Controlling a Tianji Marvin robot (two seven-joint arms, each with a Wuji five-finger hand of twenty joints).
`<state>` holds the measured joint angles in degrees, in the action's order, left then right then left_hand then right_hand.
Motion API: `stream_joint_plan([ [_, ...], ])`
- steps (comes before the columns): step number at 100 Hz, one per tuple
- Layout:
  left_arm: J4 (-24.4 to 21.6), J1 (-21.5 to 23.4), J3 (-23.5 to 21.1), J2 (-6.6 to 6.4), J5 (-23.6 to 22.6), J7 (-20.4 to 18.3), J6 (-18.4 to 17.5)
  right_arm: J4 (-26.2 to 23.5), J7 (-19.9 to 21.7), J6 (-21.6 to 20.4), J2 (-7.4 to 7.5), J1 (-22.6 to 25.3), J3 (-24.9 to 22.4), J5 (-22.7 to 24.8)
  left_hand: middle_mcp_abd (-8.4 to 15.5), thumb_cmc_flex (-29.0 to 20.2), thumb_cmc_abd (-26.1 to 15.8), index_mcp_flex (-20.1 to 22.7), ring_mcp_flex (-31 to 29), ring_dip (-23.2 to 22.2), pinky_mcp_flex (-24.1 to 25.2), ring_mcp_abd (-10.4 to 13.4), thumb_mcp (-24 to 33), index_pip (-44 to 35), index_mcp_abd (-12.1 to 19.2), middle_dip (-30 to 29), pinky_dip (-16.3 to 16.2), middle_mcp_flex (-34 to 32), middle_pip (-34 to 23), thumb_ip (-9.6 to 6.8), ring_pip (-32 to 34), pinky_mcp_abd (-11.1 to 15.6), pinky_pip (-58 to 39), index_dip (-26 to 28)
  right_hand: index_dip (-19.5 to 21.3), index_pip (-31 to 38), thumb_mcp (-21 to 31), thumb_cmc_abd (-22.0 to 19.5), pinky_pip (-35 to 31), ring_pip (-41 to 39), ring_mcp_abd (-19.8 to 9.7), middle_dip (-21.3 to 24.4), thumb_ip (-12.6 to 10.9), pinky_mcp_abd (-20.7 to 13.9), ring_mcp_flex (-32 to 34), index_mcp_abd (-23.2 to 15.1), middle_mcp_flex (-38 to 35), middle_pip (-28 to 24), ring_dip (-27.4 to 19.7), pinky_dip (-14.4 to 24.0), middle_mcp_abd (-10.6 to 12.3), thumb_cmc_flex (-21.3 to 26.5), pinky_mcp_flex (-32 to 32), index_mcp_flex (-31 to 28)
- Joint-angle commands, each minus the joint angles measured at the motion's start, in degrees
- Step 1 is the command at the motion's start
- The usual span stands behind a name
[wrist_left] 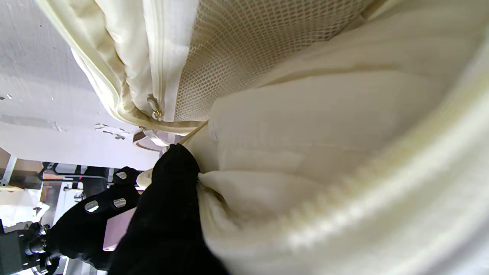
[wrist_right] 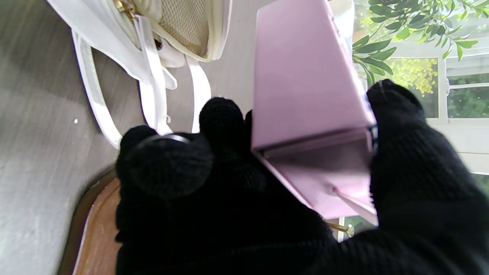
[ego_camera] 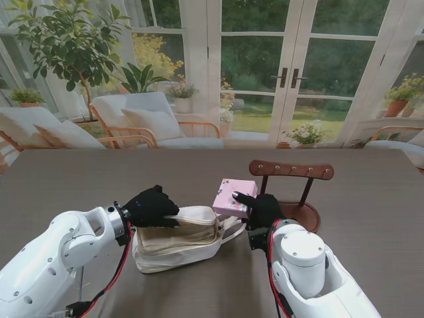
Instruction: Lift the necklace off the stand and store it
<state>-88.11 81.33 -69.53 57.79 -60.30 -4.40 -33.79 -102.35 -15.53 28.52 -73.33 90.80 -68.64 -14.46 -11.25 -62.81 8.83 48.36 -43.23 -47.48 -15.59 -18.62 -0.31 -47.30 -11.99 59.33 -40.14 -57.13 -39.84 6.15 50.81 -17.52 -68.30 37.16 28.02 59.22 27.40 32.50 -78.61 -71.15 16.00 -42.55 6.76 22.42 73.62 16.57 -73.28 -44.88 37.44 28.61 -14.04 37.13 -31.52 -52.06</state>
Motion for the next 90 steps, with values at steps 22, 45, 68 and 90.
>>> stream_joint_plan([
  [22, 1.8, -1.9, -0.5, 0.38, 2.4, -1.9, 1.0, -3.3, 1.9, -1.1, 0.43, 1.7, -0.3, 0.0, -0.7, -11.1, -3.4, -3.0, 0.6, -2.2, -0.4, -1.9, -0.4, -9.0, 1.3, 2.8, -2.1, 2.9, -3.2, -2.24, 3.8, -2.6, -3.4, 0.7, 3.3, 4.8, -1.1, -6.6, -2.7, -0.6, -3.2, -1.1, -2.1, 0.5, 1.0, -7.2, -3.3, -3.2, 0.8, 0.9, 2.4, 12.0, -16.6, -3.8],
  [45, 3.5, -3.9, -0.5, 0.90, 7.8, -3.3, 3.1, -5.5, 2.7, -1.8, 0.87, 2.8, -0.1, 0.2, -1.2, -11.1, -4.5, -2.9, 0.2, -3.2, -0.5, -2.2, -0.5, -10.6, 0.0, 4.5, -3.0, 2.6, -5.1, -2.24, 5.8, -2.7, -4.6, 2.0, 3.3, 4.8, -1.1, -6.5, -2.7, -0.7, -3.3, -1.1, -2.1, 0.5, 1.0, -7.2, -3.3, -3.2, 0.8, 1.0, 2.4, 12.0, -16.6, -3.9],
  [68, 4.2, -5.4, -0.3, 1.29, 12.7, -5.0, 5.0, -7.1, 4.7, -2.1, 1.56, 3.5, 0.4, 0.8, -2.0, -11.2, -6.0, -3.3, 0.9, -4.5, -0.2, -2.7, -0.2, -10.7, -1.6, 6.5, -3.1, 3.1, -6.5, -2.27, 7.1, -2.6, -4.1, 4.8, 3.4, 4.8, -1.0, -6.4, -2.7, -0.6, -3.1, -1.1, -2.1, 0.5, 1.0, -7.2, -3.3, -3.2, 0.8, 1.0, 2.4, 12.0, -16.6, -3.9],
  [90, 4.6, -6.8, 0.0, 1.43, 14.1, -5.5, 5.6, -6.9, 6.9, -3.2, 2.25, 3.4, 2.6, 2.6, -1.9, -11.1, -6.1, -3.3, 1.1, -4.8, 0.3, -3.0, -0.6, -10.3, -1.4, 6.8, -3.6, 3.1, -6.3, -2.34, 7.0, -2.4, -4.3, 5.2, 3.4, 4.8, -1.0, -6.4, -2.7, -0.6, -3.2, -1.1, -2.2, 0.5, 1.0, -7.3, -3.2, -3.1, 0.7, 1.0, 2.5, 11.9, -16.6, -3.8],
])
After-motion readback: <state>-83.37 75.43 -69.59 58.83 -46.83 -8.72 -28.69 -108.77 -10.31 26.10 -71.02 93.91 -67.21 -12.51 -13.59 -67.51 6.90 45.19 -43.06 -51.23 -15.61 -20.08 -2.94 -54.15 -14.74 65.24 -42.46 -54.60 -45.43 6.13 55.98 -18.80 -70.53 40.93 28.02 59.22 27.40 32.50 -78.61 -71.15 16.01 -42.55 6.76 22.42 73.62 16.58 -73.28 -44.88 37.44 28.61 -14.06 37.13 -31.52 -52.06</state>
